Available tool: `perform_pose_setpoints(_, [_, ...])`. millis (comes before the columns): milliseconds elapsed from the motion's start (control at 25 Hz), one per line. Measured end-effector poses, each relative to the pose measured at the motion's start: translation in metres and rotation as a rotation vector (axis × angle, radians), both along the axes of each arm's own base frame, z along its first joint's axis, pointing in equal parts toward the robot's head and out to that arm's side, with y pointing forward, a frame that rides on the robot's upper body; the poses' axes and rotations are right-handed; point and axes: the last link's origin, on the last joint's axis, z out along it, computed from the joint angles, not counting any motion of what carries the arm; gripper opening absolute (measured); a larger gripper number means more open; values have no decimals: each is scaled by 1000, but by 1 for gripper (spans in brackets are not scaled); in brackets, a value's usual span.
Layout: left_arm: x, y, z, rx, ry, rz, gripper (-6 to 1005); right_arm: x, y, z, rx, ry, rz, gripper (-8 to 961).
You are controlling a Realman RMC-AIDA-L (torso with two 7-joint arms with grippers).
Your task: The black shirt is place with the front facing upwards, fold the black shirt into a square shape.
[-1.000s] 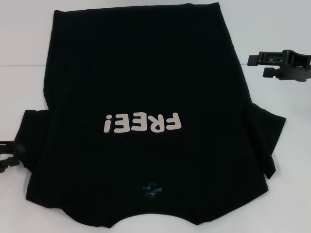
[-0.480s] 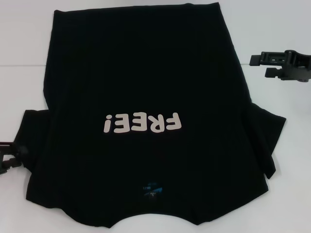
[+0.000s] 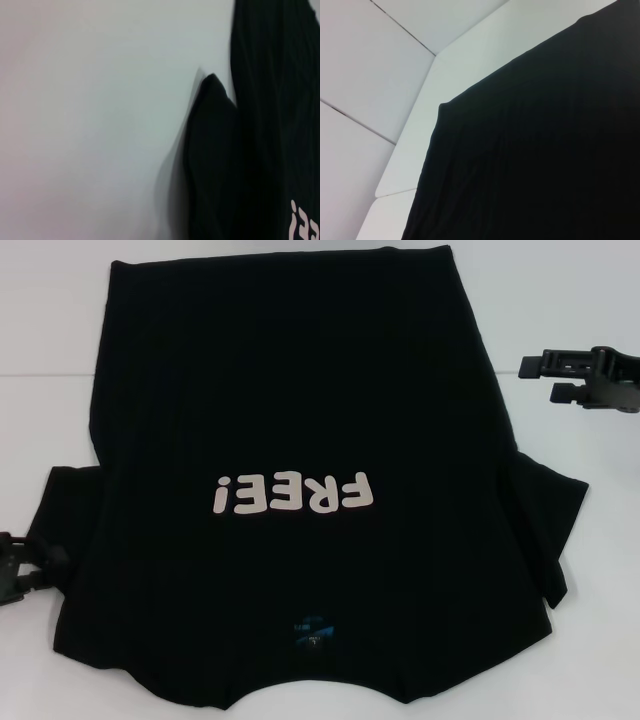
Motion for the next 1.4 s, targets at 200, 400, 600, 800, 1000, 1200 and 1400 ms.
perform_pose_setpoints(200, [2, 4, 1, 6, 10, -8, 367, 2, -1, 0, 1, 1, -4, 851])
perform_pose_setpoints(400, [3, 5, 1, 5, 14, -14, 347, 3, -2, 1, 4, 6, -8, 851])
perform_pose_setpoints(600, [2, 5, 2, 6, 19, -13, 267, 4, -2, 1, 4, 6, -9, 851])
perform_pose_setpoints(800, [1, 4, 3, 5, 32, -19, 104, 4, -2, 1, 5, 6, -9, 851])
perform_pose_setpoints(1000, [0, 5, 7, 7, 63, -51, -1, 4, -2, 1, 6, 6, -10, 851])
perform_pose_setpoints(1200, [-4, 8, 22, 5, 157, -73, -2, 5, -2, 2, 10, 11, -13, 851])
perform_pose_setpoints(1400, [-10, 9, 34, -8, 207, -37, -1, 5, -2, 4, 16, 18, -17, 851])
